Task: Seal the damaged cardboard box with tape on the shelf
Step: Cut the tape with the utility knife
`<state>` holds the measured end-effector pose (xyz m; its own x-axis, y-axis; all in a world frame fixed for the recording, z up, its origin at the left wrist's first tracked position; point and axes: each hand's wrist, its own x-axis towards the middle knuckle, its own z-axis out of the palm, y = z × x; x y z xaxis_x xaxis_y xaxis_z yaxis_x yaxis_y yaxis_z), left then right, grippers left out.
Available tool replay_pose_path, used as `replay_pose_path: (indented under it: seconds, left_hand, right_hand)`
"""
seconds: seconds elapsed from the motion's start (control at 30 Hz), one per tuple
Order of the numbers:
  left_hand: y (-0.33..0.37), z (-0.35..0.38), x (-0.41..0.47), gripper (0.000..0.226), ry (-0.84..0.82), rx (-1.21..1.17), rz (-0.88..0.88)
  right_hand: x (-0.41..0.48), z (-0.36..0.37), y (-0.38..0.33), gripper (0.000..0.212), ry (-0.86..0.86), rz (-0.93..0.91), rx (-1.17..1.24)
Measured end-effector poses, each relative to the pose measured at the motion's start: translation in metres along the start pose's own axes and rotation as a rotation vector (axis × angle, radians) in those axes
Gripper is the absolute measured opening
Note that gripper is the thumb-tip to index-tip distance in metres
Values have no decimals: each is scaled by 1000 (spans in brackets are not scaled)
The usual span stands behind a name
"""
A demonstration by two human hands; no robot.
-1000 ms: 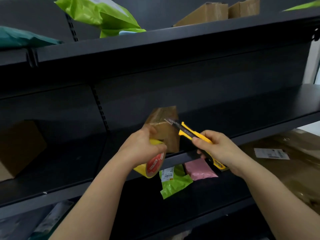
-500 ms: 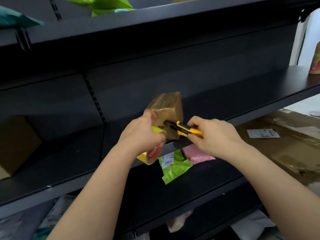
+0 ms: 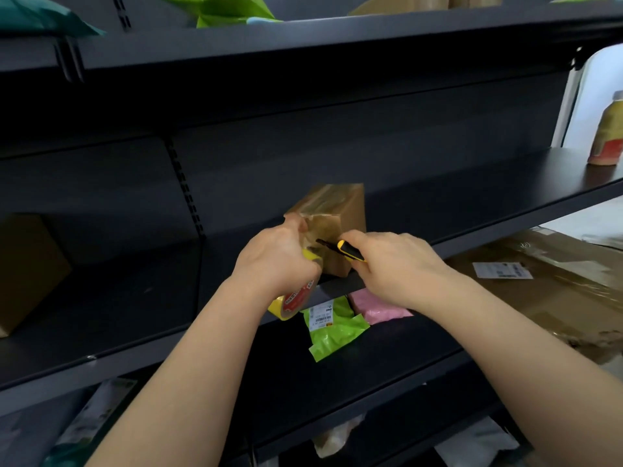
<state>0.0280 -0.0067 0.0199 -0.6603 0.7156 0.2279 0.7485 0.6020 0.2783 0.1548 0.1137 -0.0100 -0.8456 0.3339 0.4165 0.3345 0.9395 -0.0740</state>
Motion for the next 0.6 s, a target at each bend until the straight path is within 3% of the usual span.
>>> replay_pose_path:
  seconds: [0.17, 0.6]
  left_hand:
    - [-2, 0, 2, 67, 5, 37, 2]
    - [2, 1, 1, 64, 6, 33, 6]
  right_hand:
    - [6, -12, -12, 26, -52, -9, -152]
    - [15, -27, -25, 21, -221, 16, -218]
